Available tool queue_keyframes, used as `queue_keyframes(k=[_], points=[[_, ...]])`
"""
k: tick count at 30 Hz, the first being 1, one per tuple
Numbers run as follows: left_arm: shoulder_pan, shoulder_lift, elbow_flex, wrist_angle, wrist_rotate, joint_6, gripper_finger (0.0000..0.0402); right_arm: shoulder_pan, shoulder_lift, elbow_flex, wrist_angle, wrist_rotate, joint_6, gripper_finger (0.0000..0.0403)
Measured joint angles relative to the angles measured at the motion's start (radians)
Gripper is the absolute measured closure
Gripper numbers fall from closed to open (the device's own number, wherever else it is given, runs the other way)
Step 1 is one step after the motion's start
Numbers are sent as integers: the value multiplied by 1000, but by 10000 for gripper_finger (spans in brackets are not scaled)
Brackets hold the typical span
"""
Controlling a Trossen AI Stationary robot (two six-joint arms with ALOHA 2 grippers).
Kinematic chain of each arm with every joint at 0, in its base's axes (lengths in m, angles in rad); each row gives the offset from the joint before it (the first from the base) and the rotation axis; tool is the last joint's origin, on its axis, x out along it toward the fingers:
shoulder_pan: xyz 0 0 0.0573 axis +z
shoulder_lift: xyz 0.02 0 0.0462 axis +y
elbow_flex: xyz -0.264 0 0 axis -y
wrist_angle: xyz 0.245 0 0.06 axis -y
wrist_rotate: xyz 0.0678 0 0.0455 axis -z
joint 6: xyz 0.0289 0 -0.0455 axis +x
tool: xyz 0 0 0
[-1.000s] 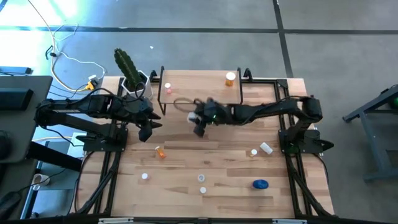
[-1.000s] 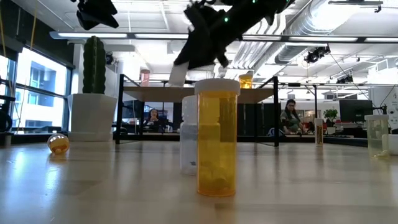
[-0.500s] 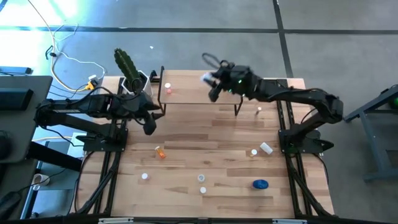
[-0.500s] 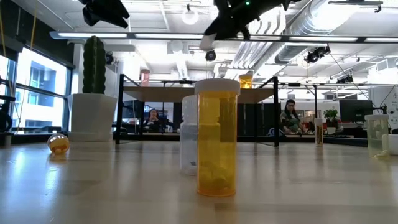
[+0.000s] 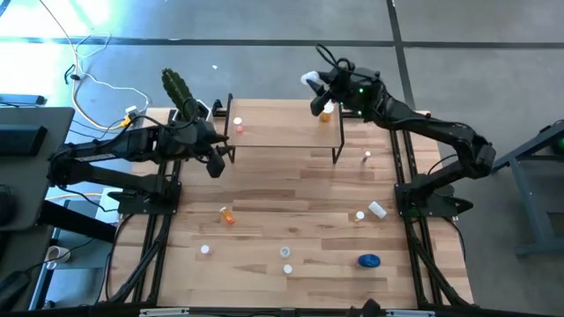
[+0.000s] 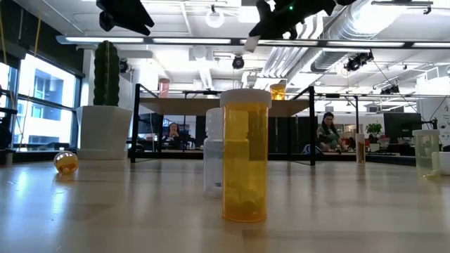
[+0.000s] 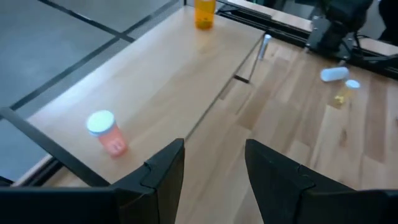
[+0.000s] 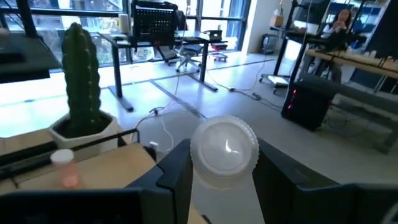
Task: Pick and place medicine bottles onto shelf by color
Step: Put the bottom left white pill bottle on the shelf
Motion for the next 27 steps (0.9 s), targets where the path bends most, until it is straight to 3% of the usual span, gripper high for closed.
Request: queue_keyframes(k=[9, 27], points=[[67, 0, 0, 19, 0, 74, 243, -58, 46, 115, -126, -65, -81, 283], [134, 0, 0, 19, 1, 101, 243, -68, 186, 121, -311, -126, 10, 283]])
